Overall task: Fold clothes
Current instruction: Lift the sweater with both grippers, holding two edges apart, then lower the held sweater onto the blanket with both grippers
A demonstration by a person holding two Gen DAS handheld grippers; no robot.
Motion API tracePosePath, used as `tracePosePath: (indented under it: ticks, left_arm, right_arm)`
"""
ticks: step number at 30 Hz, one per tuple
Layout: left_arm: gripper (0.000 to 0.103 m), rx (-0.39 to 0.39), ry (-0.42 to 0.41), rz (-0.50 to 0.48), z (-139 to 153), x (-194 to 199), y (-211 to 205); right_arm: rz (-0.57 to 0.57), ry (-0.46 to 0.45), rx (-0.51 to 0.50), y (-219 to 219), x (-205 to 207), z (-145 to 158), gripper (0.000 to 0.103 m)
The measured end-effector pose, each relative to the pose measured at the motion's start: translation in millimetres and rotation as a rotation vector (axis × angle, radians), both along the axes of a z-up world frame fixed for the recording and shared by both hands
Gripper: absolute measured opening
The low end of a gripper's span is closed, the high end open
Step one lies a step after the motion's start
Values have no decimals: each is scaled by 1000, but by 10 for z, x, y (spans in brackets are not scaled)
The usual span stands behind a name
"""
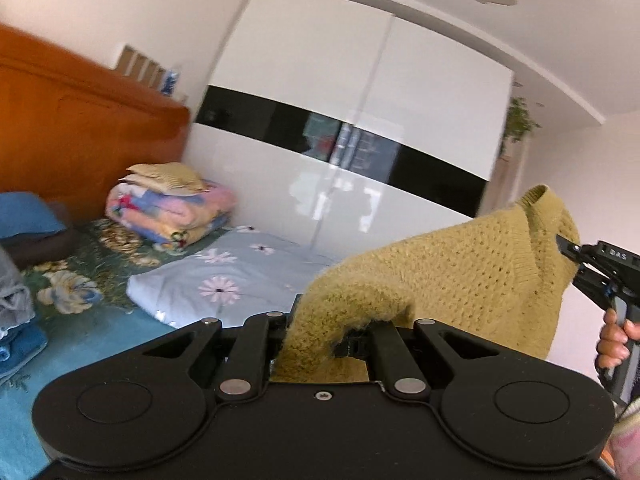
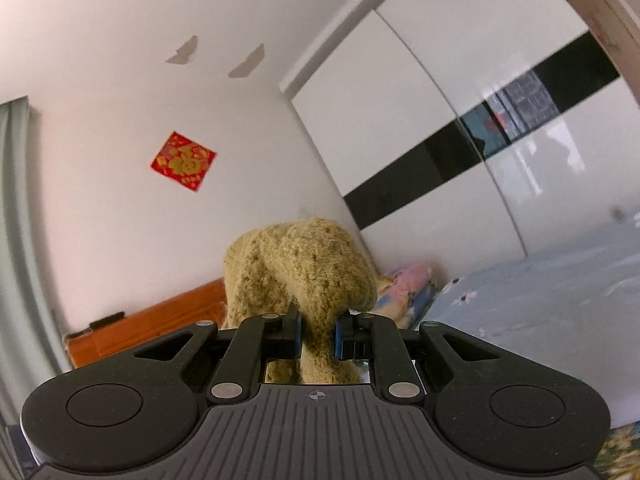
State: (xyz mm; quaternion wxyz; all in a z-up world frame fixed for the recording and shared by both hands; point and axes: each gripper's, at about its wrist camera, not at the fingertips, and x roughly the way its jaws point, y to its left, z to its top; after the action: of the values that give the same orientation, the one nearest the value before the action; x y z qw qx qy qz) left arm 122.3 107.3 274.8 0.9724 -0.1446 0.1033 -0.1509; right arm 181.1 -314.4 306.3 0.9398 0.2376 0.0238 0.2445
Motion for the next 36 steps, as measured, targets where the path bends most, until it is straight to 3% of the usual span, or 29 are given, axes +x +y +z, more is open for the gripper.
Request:
tracePosePath:
  ticks: [6, 10, 18, 25, 32, 36]
  left_arm:
    - [8, 2, 1, -83, 133, -254, -68]
    - [9, 11, 76, -89, -96, -137, -103]
    - [9, -34, 371, -36, -1246, 627, -25]
    - [9, -41, 479, 48, -1938, 1280, 207]
    - [9, -48, 536, 96, -2338, 1725, 367]
    - [9, -40, 587, 108, -2622, 1961, 414]
  right_arm:
    - [-29, 2, -36, -76, -262, 231, 12]
    - [-47, 91, -53, -62, -42, 104, 12]
    - [-76, 381, -86, 121, 921, -972, 12]
    - [-102, 546, -102, 397, 1657, -1741, 12]
    - [-120, 641, -146, 678, 2267, -2180, 12]
    - [-135, 708, -181, 712, 2416, -2437, 12]
